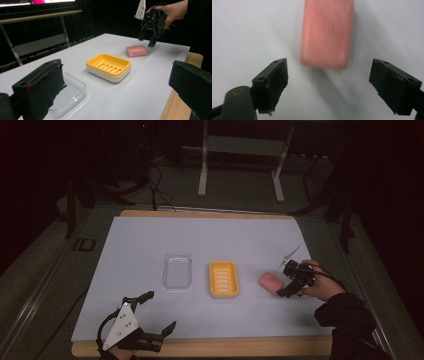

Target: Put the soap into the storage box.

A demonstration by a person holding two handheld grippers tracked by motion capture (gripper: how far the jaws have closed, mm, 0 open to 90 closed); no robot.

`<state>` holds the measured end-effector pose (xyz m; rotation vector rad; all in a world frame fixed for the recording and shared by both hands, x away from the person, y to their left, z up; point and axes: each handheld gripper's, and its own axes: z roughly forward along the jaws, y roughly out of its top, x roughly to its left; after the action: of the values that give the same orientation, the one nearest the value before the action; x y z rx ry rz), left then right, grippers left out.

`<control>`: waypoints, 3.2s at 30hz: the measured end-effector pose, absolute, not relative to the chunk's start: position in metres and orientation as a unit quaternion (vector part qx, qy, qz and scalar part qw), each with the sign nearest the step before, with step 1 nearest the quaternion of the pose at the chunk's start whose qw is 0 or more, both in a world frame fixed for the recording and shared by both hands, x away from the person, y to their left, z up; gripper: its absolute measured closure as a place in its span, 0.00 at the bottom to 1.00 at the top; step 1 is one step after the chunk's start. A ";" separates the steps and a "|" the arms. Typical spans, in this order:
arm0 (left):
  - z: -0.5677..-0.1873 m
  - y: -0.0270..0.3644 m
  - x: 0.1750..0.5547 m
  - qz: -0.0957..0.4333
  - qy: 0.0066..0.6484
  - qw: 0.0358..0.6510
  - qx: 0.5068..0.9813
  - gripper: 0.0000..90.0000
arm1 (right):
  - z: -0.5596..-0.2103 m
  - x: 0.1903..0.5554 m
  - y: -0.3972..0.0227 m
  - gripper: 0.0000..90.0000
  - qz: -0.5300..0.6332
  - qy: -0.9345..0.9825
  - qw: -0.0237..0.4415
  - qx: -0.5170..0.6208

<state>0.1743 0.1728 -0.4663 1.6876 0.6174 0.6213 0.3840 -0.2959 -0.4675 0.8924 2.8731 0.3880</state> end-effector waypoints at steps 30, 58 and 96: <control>-0.467 0.173 0.175 0.262 0.262 0.581 0.725 0.01 | -0.503 0.399 -0.277 0.33 0.175 0.945 0.054 0.270; -0.467 0.172 0.175 0.263 0.263 0.581 0.724 0.01 | -0.483 0.394 -0.261 0.42 0.167 0.855 0.054 0.488; -0.467 0.172 0.174 0.269 0.266 0.580 0.722 0.01 | -0.424 0.372 -0.144 0.42 0.227 0.802 0.125 0.538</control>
<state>0.1736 0.1724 -0.4668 1.6875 0.6209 0.6297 0.3717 -0.1442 -0.4239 1.5683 2.3363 0.6609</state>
